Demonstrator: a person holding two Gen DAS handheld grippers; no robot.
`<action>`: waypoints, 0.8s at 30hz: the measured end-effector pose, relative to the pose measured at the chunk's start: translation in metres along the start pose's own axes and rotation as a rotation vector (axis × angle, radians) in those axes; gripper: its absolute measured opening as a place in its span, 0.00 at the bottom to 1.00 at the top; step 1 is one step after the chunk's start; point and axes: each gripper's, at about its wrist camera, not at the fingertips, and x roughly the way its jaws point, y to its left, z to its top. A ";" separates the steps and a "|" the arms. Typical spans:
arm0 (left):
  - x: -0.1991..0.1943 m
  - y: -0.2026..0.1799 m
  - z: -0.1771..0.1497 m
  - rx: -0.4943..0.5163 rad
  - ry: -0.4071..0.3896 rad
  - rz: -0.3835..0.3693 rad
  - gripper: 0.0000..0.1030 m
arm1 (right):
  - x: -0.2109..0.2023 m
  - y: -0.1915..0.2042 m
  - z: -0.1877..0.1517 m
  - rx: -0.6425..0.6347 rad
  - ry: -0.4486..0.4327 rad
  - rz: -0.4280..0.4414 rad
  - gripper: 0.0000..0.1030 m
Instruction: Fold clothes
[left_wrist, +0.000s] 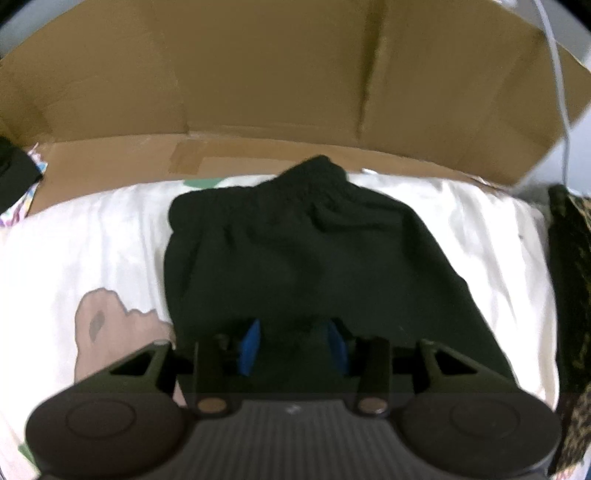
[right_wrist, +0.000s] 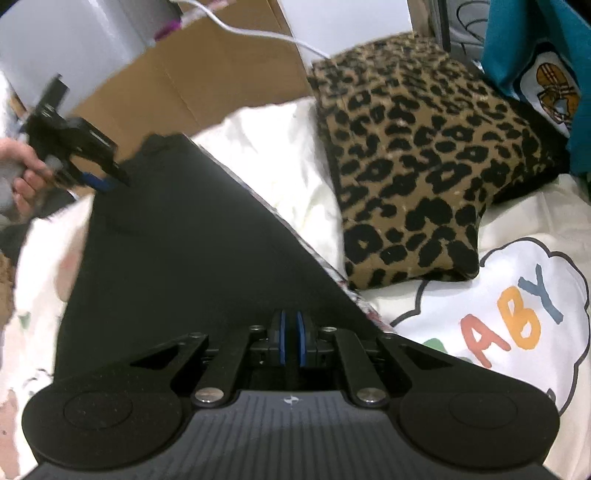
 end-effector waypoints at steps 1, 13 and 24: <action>-0.003 -0.004 -0.001 0.030 0.001 0.003 0.42 | -0.004 0.002 -0.001 -0.005 -0.003 0.000 0.07; 0.004 -0.004 0.002 0.152 -0.068 -0.039 0.47 | -0.009 0.006 -0.011 -0.006 -0.078 0.036 0.21; 0.061 0.012 -0.009 0.141 -0.120 -0.053 0.50 | 0.015 -0.007 -0.024 -0.067 0.046 -0.027 0.24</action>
